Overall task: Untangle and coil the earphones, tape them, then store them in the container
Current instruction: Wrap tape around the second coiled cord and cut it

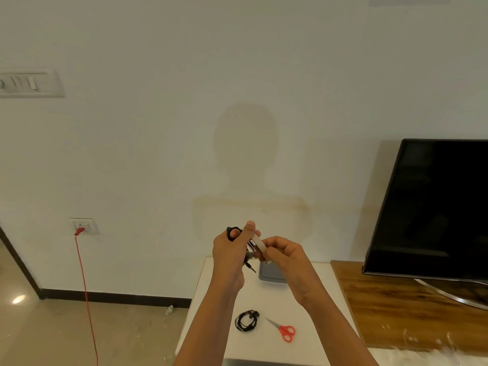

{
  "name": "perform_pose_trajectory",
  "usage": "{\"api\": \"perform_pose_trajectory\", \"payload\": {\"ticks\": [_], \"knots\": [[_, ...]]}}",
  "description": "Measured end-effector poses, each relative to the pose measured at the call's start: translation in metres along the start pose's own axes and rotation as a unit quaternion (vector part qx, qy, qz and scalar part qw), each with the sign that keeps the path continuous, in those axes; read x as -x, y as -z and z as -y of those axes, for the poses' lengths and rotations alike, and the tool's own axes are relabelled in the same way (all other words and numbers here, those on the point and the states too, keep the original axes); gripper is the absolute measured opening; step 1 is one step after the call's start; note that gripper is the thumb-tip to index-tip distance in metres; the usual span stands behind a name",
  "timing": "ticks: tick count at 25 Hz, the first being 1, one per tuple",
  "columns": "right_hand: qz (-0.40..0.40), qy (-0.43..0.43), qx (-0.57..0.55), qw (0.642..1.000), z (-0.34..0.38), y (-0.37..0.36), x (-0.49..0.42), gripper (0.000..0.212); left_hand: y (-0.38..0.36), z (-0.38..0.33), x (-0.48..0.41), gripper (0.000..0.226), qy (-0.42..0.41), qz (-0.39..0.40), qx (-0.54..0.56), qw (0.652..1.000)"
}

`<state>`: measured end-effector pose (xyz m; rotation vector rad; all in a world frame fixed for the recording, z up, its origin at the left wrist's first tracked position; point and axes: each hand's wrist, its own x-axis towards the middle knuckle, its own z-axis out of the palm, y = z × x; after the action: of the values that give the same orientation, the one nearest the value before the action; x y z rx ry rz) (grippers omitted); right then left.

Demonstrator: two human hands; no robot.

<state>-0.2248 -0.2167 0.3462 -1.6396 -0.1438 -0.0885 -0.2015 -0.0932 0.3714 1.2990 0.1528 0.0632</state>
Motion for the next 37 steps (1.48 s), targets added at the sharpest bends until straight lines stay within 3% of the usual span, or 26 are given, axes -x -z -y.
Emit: {"api": "perform_pose_trajectory", "payload": {"ticks": [7,10,12,15,21,25,29,37], "knots": [[-0.007,0.048,0.025,0.999,-0.005,0.006,0.007,0.02,0.005,-0.013,-0.002,0.025,0.056,0.006,0.038,0.998],[-0.018,0.058,0.02,0.998,-0.005,0.007,0.006,0.012,0.009,-0.012,-0.004,0.035,0.092,0.019,0.06,0.994],[-0.047,0.057,0.009,0.997,-0.004,0.006,0.004,0.012,0.008,-0.008,-0.001,0.043,0.081,0.041,0.042,0.995],[-0.084,0.06,0.005,0.995,-0.001,0.003,-0.001,0.015,0.003,-0.001,0.008,0.038,0.036,0.043,-0.017,0.998],[-0.035,0.06,0.047,0.996,0.002,0.004,0.005,0.019,0.007,-0.009,0.004,0.022,0.063,0.022,0.017,0.998],[-0.032,0.061,0.05,0.996,-0.003,0.007,0.006,0.018,0.01,-0.013,0.001,0.03,0.102,0.024,0.047,0.993],[-0.067,0.062,-0.004,0.996,-0.004,0.002,0.003,0.01,0.004,-0.002,0.011,0.043,0.051,0.048,-0.023,0.997],[-0.059,0.07,0.022,0.996,-0.006,0.005,0.004,0.019,0.004,-0.011,0.012,0.026,0.051,0.025,-0.019,0.998]]}}
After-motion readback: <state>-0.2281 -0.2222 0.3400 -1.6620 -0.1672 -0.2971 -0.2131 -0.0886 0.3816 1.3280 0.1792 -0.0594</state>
